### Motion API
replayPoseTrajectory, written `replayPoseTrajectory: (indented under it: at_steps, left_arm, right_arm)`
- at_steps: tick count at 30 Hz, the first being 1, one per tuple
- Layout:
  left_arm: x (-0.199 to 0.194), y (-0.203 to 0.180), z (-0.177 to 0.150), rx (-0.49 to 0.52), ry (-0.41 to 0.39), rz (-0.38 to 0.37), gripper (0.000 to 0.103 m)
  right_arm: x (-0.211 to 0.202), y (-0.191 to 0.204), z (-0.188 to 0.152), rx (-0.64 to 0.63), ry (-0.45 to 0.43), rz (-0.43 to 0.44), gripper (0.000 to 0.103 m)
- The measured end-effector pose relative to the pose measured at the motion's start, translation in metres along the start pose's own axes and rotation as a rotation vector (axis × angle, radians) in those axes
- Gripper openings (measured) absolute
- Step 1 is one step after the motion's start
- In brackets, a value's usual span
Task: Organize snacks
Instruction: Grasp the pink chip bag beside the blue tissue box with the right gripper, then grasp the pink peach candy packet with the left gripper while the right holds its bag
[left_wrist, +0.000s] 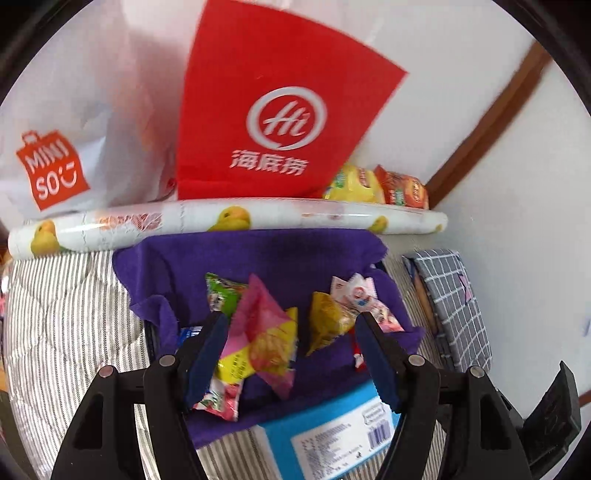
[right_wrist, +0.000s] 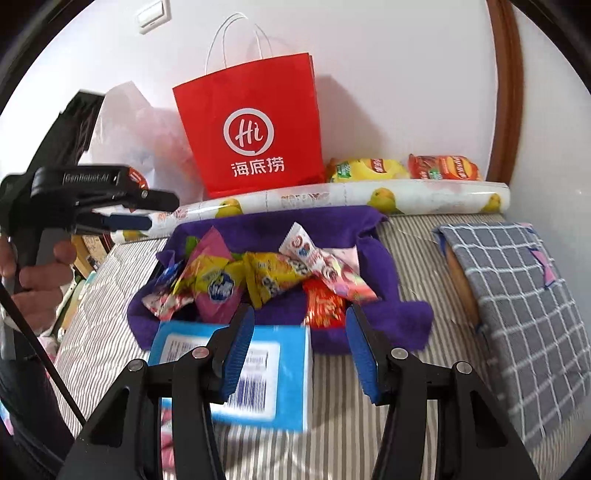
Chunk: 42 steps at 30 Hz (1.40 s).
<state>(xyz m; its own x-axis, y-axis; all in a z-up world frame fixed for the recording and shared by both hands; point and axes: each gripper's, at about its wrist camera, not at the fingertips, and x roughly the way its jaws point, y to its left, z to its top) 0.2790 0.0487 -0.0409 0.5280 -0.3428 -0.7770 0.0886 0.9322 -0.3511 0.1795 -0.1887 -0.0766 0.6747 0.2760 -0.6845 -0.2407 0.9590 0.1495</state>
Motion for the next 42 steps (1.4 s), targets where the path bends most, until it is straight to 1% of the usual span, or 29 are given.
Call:
replayPoseTrajectory:
  at_steps: [2,4,6,9,13,14,16,19,22,25,28,30,31,32,33,35,37,42]
  left_arm:
    - [-0.009,-0.011,-0.006,0.027,-0.014,-0.001,0.069]
    - [-0.016,-0.017,-0.014,0.044,-0.026,-0.004,0.070]
    - [-0.020,-0.021,-0.025,0.050,-0.024,-0.003,0.070]
    - [-0.024,-0.020,-0.043,0.050,-0.007,0.005,0.069]
    - [-0.033,-0.008,-0.070,0.048,0.005,0.042,0.070]
    - [-0.035,-0.005,-0.075,0.045,0.006,0.047,0.070]
    - [-0.041,0.003,-0.086,0.032,0.008,0.056,0.070]
    - [-0.049,0.015,-0.105,0.011,0.011,0.065,0.070]
    - [-0.057,0.025,-0.121,0.001,0.010,0.070,0.070]
    - [-0.064,0.032,-0.133,-0.002,0.007,0.070,0.070]
    - [-0.070,0.035,-0.140,-0.007,0.000,0.070,0.070]
    - [-0.074,0.036,-0.145,-0.003,-0.001,0.070,0.070]
    - [-0.075,0.036,-0.147,0.003,-0.002,0.069,0.070]
    - [-0.076,0.036,-0.149,0.007,-0.002,0.069,0.070]
    - [-0.076,0.036,-0.151,0.012,-0.001,0.070,0.070]
    - [-0.076,0.037,-0.157,0.012,-0.001,0.069,0.070]
    - [-0.074,0.039,-0.163,0.007,0.003,0.066,0.070]
    - [-0.055,0.039,-0.179,-0.007,0.052,0.057,0.070]
  right_arm:
    - [-0.013,0.000,-0.007,0.019,-0.007,-0.007,0.051]
    - [-0.022,0.001,-0.013,0.024,-0.001,0.008,0.051]
    - [-0.029,0.005,-0.019,0.031,0.016,0.031,0.051]
    - [-0.035,0.017,-0.033,0.008,0.053,0.094,0.053]
    - [-0.037,0.041,-0.056,-0.052,0.081,0.154,0.064]
    - [-0.036,0.047,-0.062,-0.067,0.087,0.171,0.067]
    - [-0.032,0.055,-0.071,-0.073,0.100,0.194,0.069]
    - [-0.022,0.063,-0.080,-0.061,0.135,0.230,0.069]
    - [-0.011,0.069,-0.090,-0.063,0.155,0.242,0.069]
    - [0.005,0.072,-0.097,-0.048,0.193,0.237,0.069]
    - [0.017,0.073,-0.103,-0.026,0.217,0.260,0.069]
    - [0.025,0.075,-0.106,-0.018,0.231,0.250,0.069]
    - [0.028,0.074,-0.107,-0.008,0.237,0.250,0.065]
    - [0.032,0.073,-0.109,0.008,0.246,0.265,0.056]
    - [0.034,0.072,-0.110,0.022,0.253,0.283,0.050]
    - [0.032,0.071,-0.112,0.040,0.245,0.297,0.044]
    - [0.024,0.072,-0.112,0.013,0.223,0.280,0.043]
    - [-0.004,0.063,-0.109,-0.011,0.173,0.238,0.043]
